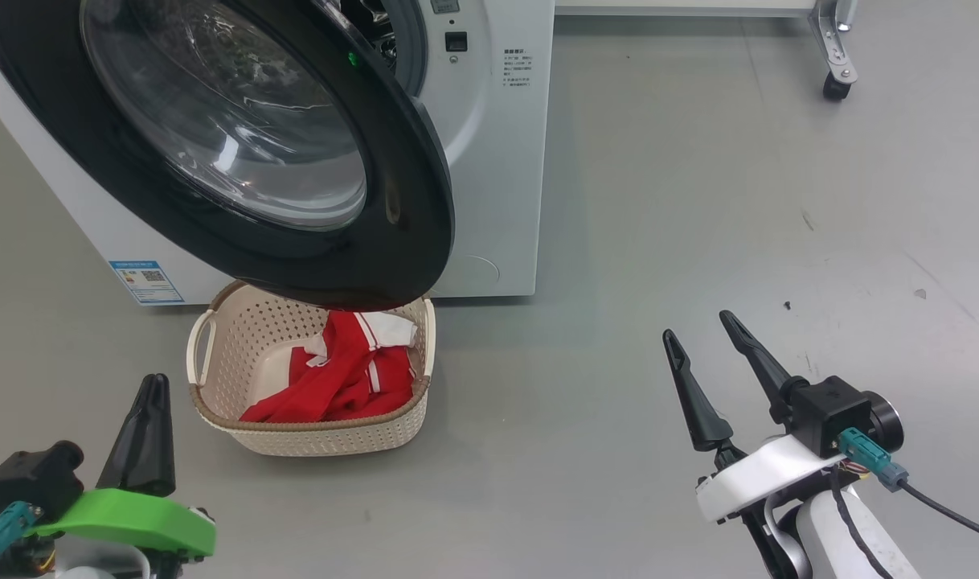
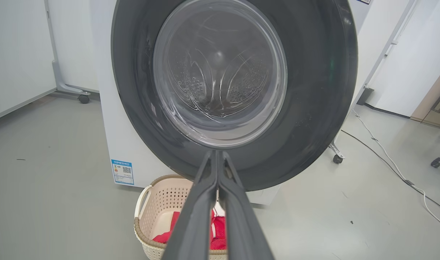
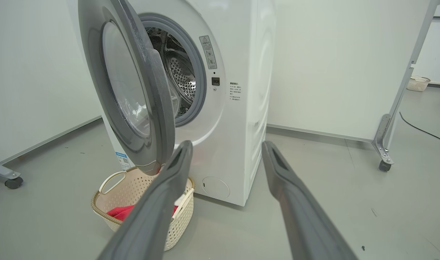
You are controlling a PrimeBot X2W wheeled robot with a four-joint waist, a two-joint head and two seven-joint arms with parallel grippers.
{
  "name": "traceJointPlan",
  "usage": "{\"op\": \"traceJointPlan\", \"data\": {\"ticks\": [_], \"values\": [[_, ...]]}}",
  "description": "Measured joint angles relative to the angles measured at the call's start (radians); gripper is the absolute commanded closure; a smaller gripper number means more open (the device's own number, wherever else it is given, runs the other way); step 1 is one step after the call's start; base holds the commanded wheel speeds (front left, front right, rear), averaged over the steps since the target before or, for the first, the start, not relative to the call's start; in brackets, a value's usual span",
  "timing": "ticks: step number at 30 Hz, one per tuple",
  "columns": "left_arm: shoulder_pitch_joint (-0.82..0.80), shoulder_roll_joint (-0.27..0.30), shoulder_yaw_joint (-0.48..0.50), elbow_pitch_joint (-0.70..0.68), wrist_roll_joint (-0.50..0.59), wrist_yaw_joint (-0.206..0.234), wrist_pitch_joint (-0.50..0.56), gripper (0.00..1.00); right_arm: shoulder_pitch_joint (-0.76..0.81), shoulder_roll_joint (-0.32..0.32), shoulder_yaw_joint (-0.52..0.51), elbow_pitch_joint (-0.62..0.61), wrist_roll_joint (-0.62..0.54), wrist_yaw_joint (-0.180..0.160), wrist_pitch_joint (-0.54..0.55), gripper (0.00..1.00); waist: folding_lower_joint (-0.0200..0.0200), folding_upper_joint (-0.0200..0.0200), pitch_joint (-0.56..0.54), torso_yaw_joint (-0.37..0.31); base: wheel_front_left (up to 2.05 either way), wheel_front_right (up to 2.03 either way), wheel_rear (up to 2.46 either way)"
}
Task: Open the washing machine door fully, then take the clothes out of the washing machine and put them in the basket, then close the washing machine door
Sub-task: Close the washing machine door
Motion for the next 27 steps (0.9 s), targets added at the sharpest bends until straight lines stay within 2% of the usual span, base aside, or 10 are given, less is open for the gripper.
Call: {"op": "traceJointPlan", "data": {"ticks": [3,27], "values": [[0.003,-0.015,0.007,-0.007,0.007,0.011,0.000,0.00,0.000,0.000,0.000,0.000,0.000,0.000,0.000,0.00,0.0000,0.0000,0.001,0.002,0.00,0.00,0.00],[0.029,-0.069,0.033,-0.039,0.090,0.002,0.000,0.00,0.001,0.001,0.002,0.002,0.000,0.000,0.000,0.00,0.0000,0.0000,0.003,0.007,0.00,0.00,0.00]]}}
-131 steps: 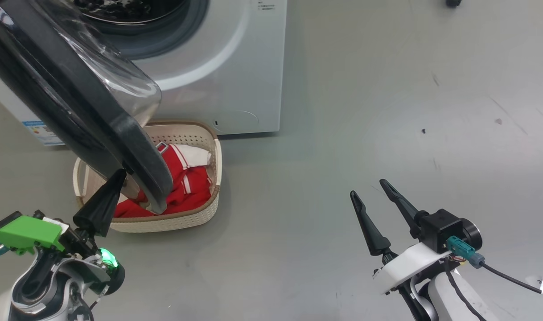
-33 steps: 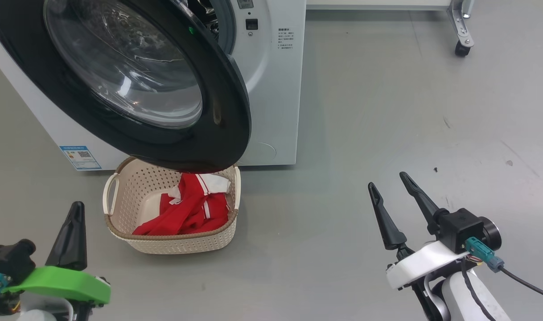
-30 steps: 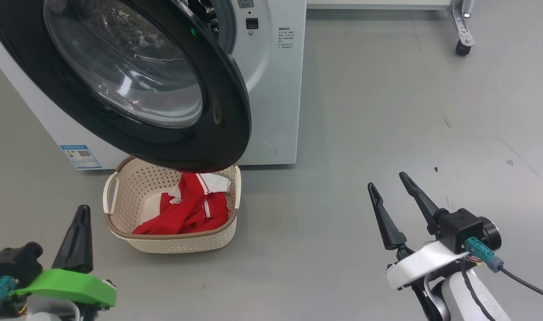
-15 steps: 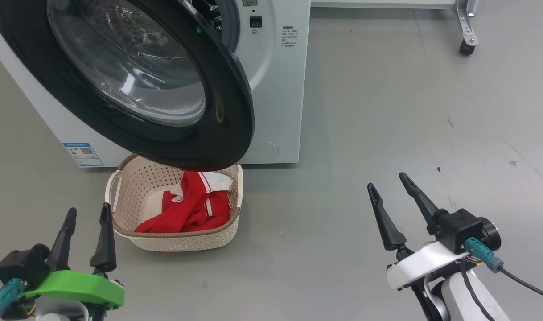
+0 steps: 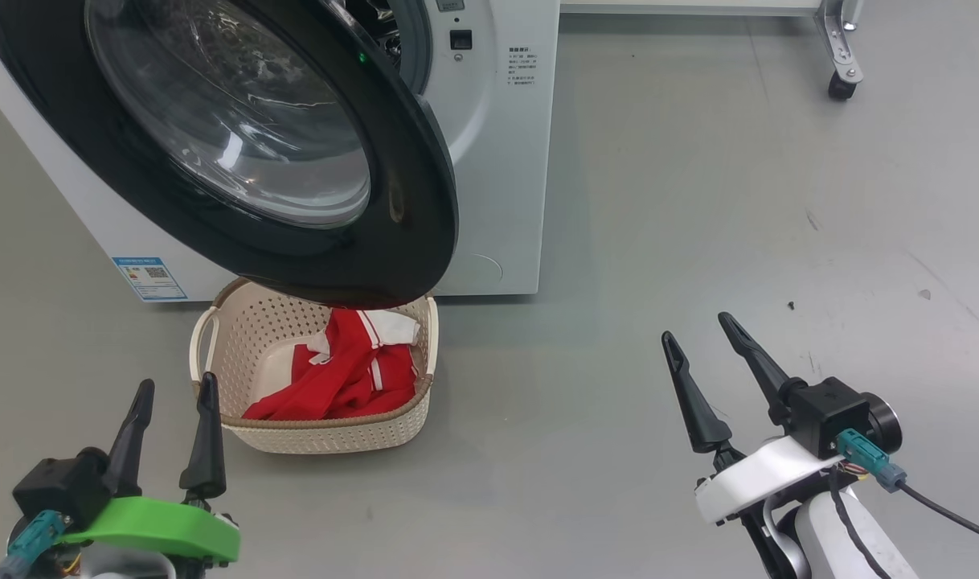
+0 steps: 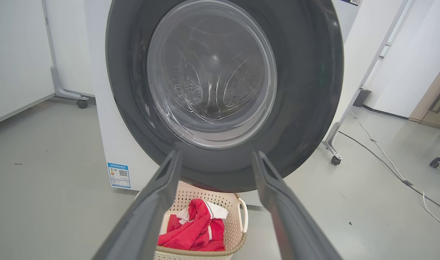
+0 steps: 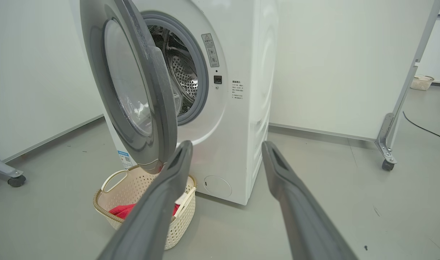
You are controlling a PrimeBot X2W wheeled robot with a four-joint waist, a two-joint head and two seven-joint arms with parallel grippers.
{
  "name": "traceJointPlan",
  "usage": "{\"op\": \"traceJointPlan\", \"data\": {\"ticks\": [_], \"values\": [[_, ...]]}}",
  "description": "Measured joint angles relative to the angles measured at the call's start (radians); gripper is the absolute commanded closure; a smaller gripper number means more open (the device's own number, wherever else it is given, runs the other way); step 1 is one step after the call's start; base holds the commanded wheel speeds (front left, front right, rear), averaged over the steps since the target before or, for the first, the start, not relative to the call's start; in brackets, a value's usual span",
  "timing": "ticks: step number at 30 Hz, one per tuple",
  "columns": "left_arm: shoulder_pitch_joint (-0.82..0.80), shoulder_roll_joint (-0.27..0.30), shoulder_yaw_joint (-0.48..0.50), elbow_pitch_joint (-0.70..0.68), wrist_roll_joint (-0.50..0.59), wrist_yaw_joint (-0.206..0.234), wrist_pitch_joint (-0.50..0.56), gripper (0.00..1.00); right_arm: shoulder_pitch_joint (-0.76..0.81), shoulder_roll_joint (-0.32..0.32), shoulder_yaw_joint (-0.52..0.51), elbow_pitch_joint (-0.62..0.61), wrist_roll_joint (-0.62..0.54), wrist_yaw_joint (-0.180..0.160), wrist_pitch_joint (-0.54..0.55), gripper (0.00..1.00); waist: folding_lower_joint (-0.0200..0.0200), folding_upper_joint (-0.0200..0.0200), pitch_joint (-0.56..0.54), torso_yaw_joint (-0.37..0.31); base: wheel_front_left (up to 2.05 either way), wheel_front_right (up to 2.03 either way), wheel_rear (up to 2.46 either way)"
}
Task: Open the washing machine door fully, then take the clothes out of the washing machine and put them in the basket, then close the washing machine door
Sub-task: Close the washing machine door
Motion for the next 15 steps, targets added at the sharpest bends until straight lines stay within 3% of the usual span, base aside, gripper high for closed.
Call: {"op": "traceJointPlan", "data": {"ticks": [15], "values": [[0.015,-0.023,0.015,0.000,0.035,-0.018,0.000,0.00,0.012,0.007,-0.021,0.011,0.001,-0.001,0.000,0.00,0.0000,0.0000,-0.001,-0.005,0.00,0.00,0.00]]}}
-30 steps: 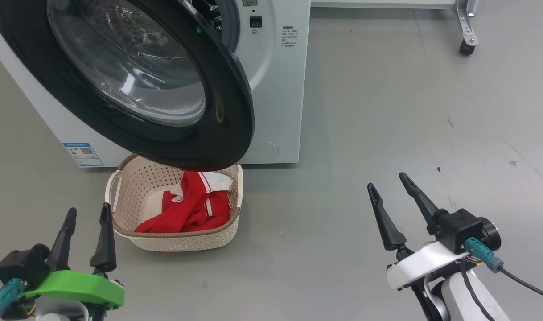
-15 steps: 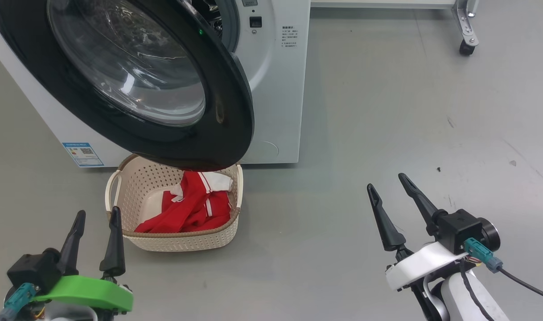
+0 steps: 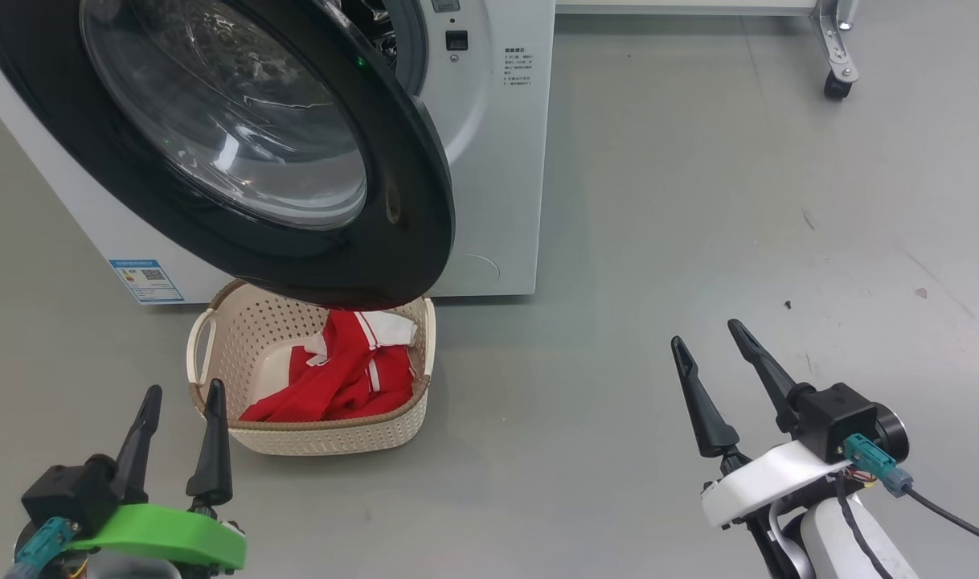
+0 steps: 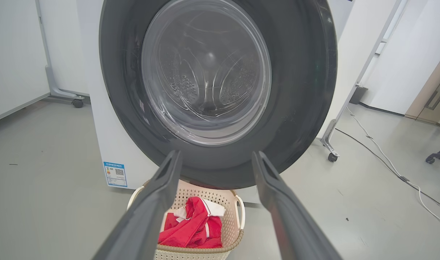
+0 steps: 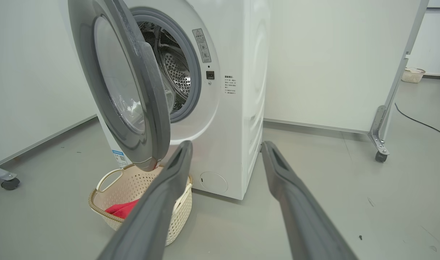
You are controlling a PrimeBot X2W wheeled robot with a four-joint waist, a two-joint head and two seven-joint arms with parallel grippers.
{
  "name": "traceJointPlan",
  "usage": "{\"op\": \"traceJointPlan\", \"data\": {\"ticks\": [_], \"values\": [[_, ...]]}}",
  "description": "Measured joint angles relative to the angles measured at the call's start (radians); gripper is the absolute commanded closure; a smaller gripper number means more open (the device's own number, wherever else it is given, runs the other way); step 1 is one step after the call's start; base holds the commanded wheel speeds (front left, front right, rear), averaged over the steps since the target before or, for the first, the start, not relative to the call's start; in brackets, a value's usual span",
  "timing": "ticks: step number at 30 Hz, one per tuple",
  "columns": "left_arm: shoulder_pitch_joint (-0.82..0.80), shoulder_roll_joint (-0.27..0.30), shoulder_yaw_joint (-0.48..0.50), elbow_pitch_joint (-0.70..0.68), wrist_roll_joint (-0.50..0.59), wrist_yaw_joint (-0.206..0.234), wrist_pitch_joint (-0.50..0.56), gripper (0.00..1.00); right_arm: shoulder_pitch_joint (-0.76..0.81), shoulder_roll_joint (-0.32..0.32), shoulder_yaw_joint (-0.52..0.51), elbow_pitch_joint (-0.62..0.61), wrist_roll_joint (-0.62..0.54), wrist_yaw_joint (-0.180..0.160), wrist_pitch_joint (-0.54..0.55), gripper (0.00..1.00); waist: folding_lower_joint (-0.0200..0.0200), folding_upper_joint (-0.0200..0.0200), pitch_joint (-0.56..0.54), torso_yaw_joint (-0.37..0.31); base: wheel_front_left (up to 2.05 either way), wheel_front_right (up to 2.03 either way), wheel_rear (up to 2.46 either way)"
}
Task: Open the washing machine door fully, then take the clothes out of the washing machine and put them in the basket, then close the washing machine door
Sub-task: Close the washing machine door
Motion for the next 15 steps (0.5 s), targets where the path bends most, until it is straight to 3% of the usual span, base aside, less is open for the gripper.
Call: {"op": "traceJointPlan", "data": {"ticks": [15], "values": [[0.007,-0.021,0.018,0.000,0.017,-0.010,0.000,0.00,0.008,0.005,-0.026,0.002,0.019,-0.019,0.000,0.00,0.0000,0.0000,0.006,-0.002,0.00,0.00,0.00]]}}
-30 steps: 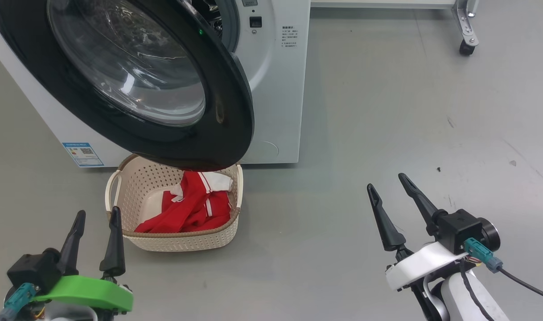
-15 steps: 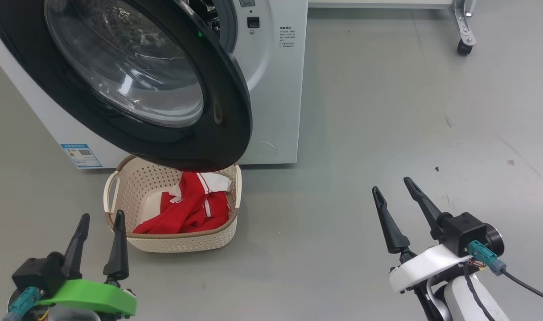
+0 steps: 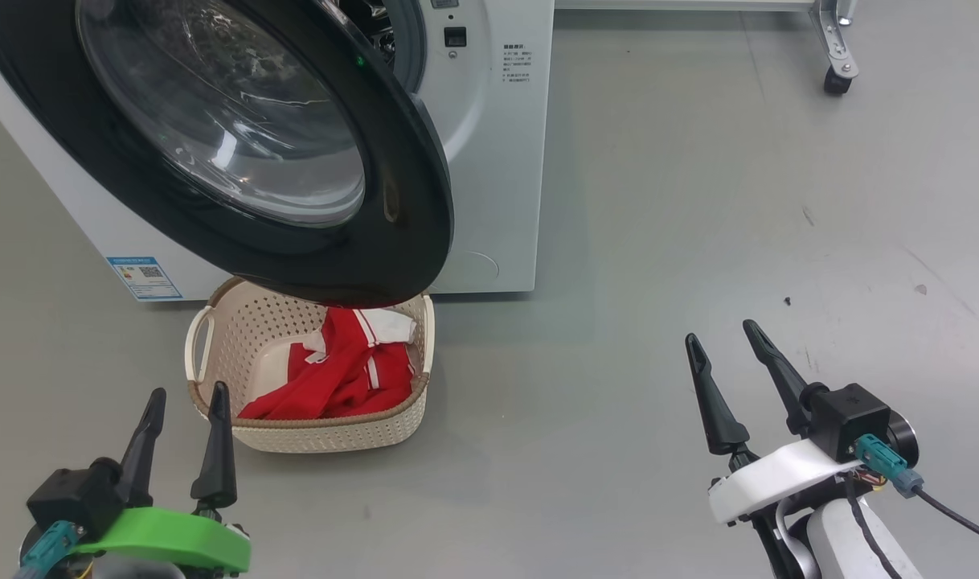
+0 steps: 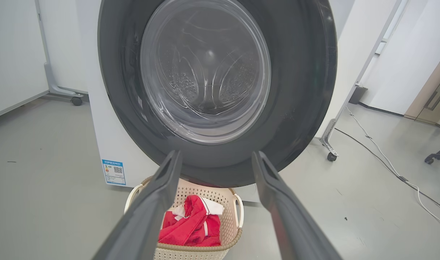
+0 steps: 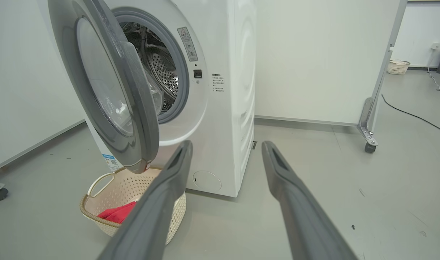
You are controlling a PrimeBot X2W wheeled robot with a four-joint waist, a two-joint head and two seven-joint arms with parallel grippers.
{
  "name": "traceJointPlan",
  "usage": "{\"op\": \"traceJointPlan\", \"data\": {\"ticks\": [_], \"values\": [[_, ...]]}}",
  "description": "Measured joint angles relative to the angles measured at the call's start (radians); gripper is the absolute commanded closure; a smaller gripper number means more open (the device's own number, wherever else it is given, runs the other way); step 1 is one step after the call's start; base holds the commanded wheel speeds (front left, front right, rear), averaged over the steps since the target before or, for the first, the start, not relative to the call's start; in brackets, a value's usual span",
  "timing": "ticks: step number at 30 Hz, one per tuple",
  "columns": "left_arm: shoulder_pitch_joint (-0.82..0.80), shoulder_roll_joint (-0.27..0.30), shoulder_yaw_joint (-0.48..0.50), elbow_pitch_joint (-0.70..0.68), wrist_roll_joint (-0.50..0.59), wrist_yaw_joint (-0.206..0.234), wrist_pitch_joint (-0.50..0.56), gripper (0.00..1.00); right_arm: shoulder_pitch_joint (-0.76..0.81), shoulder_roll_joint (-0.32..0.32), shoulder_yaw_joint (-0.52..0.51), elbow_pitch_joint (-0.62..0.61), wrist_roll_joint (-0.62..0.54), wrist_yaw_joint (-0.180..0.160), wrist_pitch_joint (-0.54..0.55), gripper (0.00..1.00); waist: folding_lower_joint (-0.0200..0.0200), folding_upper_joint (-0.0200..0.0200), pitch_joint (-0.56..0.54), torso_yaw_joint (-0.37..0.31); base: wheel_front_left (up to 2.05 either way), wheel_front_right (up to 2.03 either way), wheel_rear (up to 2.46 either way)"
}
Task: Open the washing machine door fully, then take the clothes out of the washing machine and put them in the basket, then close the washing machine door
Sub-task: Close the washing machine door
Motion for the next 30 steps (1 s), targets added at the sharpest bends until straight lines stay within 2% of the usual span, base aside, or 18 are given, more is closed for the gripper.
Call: {"op": "traceJointPlan", "data": {"ticks": [19,20,21,30], "values": [[0.001,-0.022,0.012,-0.001,0.015,-0.013,0.000,0.00,-0.002,0.002,0.000,-0.021,-0.002,0.002,0.000,0.00,0.0000,0.0000,0.027,0.015,0.00,0.00,0.00],[0.000,-0.023,0.012,-0.001,0.016,-0.013,0.000,0.00,-0.003,0.001,0.003,-0.023,-0.004,0.002,0.000,0.65,0.0000,0.0000,0.031,0.017,0.00,0.00,0.00],[0.000,-0.025,0.011,-0.002,0.016,-0.017,0.000,0.00,-0.004,0.000,0.008,-0.021,-0.003,0.003,0.000,1.00,0.0000,0.0000,0.035,0.019,0.00,0.00,0.00],[-0.023,-0.042,-0.010,-0.012,0.036,-0.025,0.000,0.00,-0.093,-0.071,0.104,-0.037,-0.071,0.016,0.000,1.00,0.0000,0.0000,0.086,0.049,0.00,0.00,0.00]]}}
